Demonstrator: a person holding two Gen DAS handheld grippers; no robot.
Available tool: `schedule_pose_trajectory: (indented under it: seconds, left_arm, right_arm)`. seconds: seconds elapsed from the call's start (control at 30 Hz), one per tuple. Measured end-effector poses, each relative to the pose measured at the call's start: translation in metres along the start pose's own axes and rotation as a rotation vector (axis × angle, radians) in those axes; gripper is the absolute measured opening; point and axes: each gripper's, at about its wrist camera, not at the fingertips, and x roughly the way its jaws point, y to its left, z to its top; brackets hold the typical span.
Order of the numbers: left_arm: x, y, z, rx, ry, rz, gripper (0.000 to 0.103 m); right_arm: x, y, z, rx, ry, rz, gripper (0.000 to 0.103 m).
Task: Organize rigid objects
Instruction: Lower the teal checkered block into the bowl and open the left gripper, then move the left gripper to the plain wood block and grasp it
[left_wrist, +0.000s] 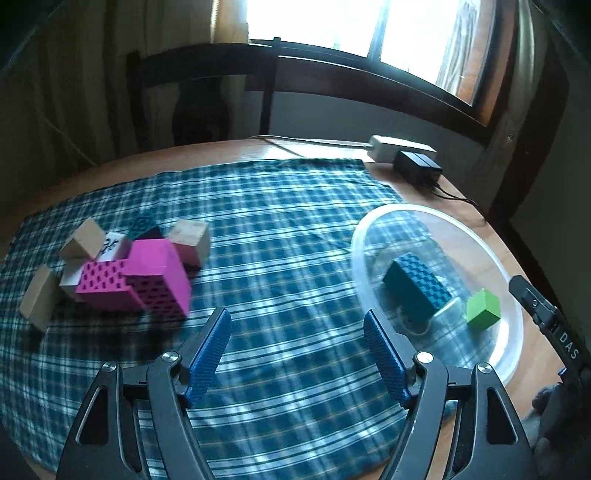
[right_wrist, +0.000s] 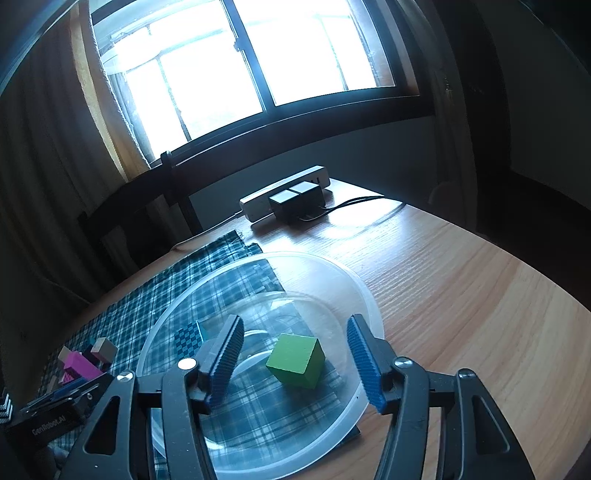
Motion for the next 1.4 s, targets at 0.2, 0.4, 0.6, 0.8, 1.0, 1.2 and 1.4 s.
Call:
schedule_pose_trajectory:
  seconds: [0.2, 0.4, 0.6, 0.8, 1.0, 1.2, 1.4]
  left_arm:
    - [-0.007, 0.023, -0.002, -0.031, -0.014, 0.04, 0.075]
    - [-0.014, 0.051, -0.004, -0.066, -0.031, 0.083, 0.075]
    - [-0.022, 0.081, -0.007, -0.104, -0.051, 0.157, 0.075]
    - [-0.03, 0.11, -0.012, -0.141, -0.061, 0.195, 0.075]
    - [-0.035, 0.141, -0.013, -0.189, -0.071, 0.242, 0.075]
    - [-0.039, 0.176, -0.013, -0.237, -0.077, 0.3, 0.075]
    - [-0.035, 0.207, -0.014, -0.285, -0.053, 0.339, 0.075]
  right_arm:
    - [-0.001, 0.003, -0.001, -0.018, -0.01, -0.005, 0.07]
    - [0.001, 0.005, -0.002, -0.032, -0.008, -0.018, 0.07]
    - [0.0, 0.007, -0.003, -0.043, -0.008, -0.034, 0.07]
    - [-0.001, 0.01, -0.005, -0.064, -0.022, -0.058, 0.07]
    - [-0.003, 0.015, -0.007, -0.073, -0.022, -0.061, 0.07]
    - [-0.005, 0.024, -0.012, -0.089, -0.02, -0.051, 0.07]
    - [-0.006, 0.033, -0.016, -0.105, -0.018, -0.042, 0.07]
